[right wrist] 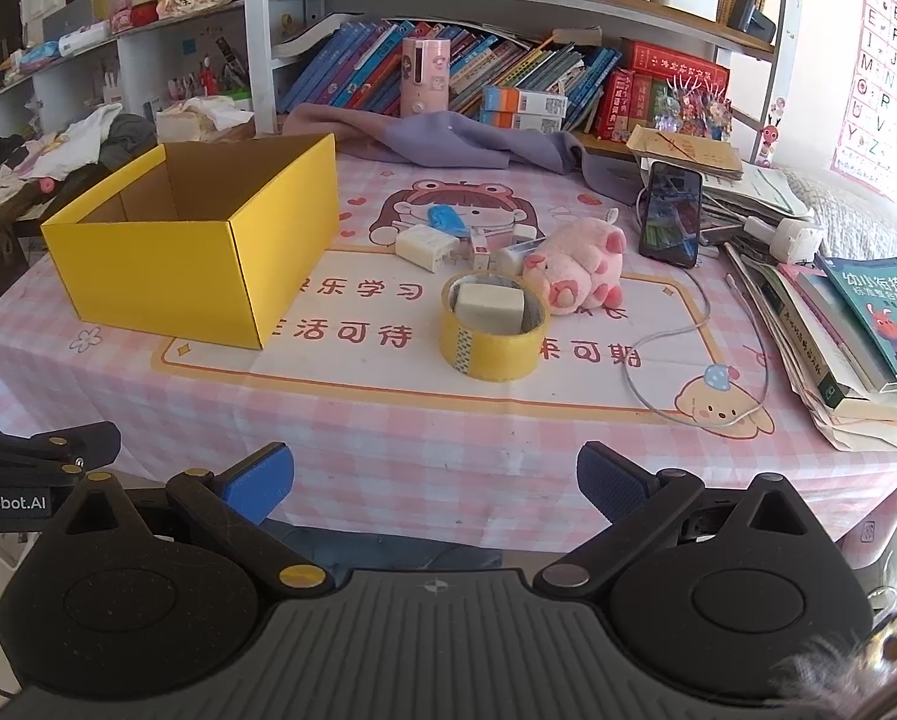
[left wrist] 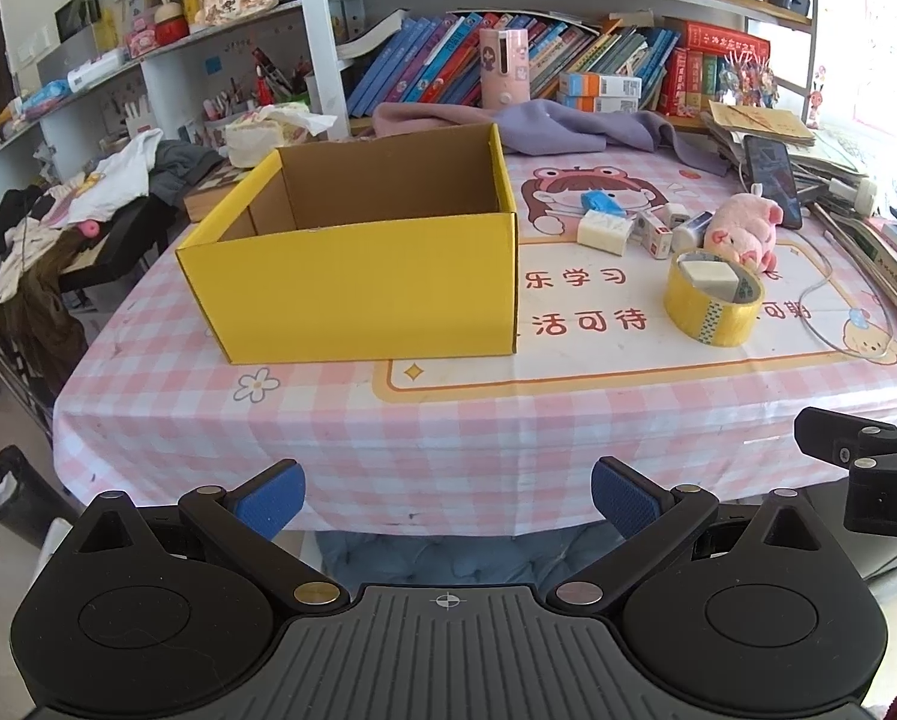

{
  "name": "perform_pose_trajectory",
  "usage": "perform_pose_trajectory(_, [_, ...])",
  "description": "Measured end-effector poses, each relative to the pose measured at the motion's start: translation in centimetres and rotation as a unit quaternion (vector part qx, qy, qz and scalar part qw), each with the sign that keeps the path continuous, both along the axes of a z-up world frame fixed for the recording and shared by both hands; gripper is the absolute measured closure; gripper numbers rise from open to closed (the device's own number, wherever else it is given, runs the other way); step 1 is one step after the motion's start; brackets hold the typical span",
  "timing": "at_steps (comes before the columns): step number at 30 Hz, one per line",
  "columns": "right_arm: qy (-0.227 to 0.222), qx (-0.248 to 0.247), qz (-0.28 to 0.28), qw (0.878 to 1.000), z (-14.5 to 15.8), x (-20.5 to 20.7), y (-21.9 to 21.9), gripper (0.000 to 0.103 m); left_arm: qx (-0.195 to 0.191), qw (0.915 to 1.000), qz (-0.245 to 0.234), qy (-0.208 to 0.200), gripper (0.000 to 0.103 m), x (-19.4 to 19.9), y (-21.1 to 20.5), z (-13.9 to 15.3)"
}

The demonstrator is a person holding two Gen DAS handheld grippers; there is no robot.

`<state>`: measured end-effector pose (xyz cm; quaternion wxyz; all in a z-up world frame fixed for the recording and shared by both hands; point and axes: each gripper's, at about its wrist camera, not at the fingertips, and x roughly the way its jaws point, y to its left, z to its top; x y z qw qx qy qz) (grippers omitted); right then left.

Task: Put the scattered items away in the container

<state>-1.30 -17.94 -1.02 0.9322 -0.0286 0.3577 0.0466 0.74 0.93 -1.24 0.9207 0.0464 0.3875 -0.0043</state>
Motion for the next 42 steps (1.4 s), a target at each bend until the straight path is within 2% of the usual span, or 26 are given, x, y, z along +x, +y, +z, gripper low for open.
perform_pose_trajectory(6, [0.005,-0.002,-0.006,1.0,-0.1,0.1,-0.4,0.002,-0.01,0.9999,-0.009,0.003,0.0,0.6,-0.3,-0.2])
perform_pose_trajectory(10, [0.005,-0.004,-0.012,1.0,-0.1,0.2,-0.9,0.002,-0.021,0.9993,-0.031,0.005,0.001,0.8,-1.2,-0.5])
perform_pose_trajectory(16, [0.006,-0.001,-0.025,1.0,-0.2,1.1,-2.2,0.004,-0.022,0.9983,-0.053,-0.002,0.001,1.5,-2.7,-0.3])
perform_pose_trajectory(25, [0.012,0.001,-0.046,0.999,-0.7,2.5,-4.4,0.005,-0.018,0.9957,-0.09,0.013,0.001,3.2,-5.5,-1.3])
perform_pose_trajectory(38, [0.019,0.006,-0.039,0.999,-1.3,6.5,-7.0,0.007,-0.022,0.989,-0.146,0.011,0.002,5.8,-9.9,-1.7])
perform_pose_trajectory(42, [0.021,0.003,-0.031,0.999,-1.2,8.4,-8.1,0.008,-0.026,0.9886,-0.148,0.009,0.002,7.4,-11.4,-1.8])
